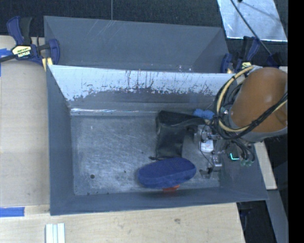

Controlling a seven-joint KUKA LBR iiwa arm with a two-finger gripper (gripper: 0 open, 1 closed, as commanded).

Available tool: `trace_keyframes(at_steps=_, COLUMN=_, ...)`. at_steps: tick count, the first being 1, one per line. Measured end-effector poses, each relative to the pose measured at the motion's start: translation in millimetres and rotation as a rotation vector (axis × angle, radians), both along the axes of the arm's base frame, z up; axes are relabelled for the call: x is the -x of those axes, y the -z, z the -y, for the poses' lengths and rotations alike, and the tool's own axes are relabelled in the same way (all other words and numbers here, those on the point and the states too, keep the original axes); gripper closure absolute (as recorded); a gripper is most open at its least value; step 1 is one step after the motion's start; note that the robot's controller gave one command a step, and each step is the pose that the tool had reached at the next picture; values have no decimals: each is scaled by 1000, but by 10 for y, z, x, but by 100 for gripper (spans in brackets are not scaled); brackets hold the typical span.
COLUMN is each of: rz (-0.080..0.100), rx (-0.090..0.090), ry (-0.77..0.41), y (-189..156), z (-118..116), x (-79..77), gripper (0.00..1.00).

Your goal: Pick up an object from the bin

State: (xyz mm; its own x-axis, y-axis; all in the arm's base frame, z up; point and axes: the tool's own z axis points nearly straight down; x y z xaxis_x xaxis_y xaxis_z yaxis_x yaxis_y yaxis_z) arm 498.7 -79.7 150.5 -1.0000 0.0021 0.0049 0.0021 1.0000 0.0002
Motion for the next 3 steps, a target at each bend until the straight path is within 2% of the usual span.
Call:
trace_keyframes(at_steps=1, rz=9, rx=-1, ry=-394, y=807, z=-366, x=59, gripper=0)
trace_keyframes(at_steps=2, rz=25, rx=1, ry=-394, y=762, z=-376, x=11, gripper=100)
trace_keyframes(at_steps=3, rz=18, rx=2, ry=-421, y=-1362, z=-639, x=18, gripper=100)
